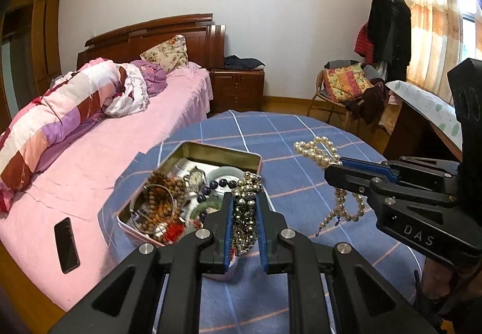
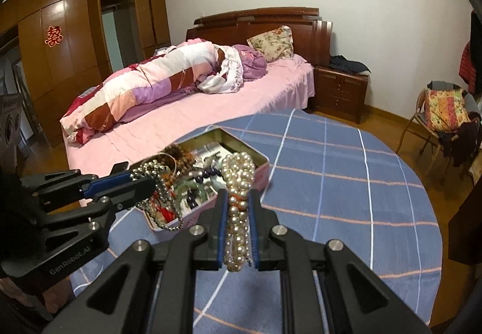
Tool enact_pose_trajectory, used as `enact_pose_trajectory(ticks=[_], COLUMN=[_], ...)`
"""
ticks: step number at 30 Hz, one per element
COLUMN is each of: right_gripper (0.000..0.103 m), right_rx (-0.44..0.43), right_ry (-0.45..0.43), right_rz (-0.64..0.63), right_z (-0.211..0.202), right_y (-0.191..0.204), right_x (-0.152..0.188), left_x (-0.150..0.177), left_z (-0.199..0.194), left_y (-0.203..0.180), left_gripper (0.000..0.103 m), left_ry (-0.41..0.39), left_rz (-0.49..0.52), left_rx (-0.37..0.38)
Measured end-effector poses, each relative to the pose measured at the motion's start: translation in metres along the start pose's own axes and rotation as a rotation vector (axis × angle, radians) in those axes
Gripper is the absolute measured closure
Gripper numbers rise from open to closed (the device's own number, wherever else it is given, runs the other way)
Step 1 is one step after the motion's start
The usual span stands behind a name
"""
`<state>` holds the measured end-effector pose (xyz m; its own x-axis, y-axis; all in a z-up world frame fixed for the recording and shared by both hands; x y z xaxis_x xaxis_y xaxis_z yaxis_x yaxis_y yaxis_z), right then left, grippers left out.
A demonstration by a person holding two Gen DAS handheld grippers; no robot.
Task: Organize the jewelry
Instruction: 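Carry the gold chain and pearl necklace over the pink tin with both tools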
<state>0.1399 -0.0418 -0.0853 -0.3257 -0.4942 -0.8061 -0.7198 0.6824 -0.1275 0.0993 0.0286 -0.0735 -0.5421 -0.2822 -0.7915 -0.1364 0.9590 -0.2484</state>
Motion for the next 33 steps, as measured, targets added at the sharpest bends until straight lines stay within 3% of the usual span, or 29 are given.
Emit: enact_pose_trajectory(ticks=[11,21,33], right_gripper=[0.088,0.088,0.088], right_rx=[-0.022,-0.029,-0.018], right_ry=[-0.032,-0.036,0.023], right_rz=[-0.043,-0.073,-0.077], right_z=[0.013,0.035,0.067], right_y=[0.009,0.016,0.006], right_x=[-0.027,-0.044,-0.044], left_x=[-0.03,-0.04,-0.044], left_z=[0.008,0.034,0.053], left_y=[0.031,0.044,0.053], left_gripper=[0.09,0.09,0.09], left_ry=[-0.046,-0.02,0.009], left_rz=[-0.018,-0.021,-0.019], left_rx=[-0.059,-0.087,-0.112])
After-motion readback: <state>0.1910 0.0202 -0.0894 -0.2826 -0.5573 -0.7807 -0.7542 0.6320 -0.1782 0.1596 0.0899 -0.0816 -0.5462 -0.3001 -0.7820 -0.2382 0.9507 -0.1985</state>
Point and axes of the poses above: each gripper's, at about its wrist camera, not at the fingertips, and z roughly the way its jaws point, y to its left, x to its underside, the point moved 7 cm from there along z, roughly the way its jaws point, and after that the axes turned 14 degrees about -z, right-handed, at the moved point
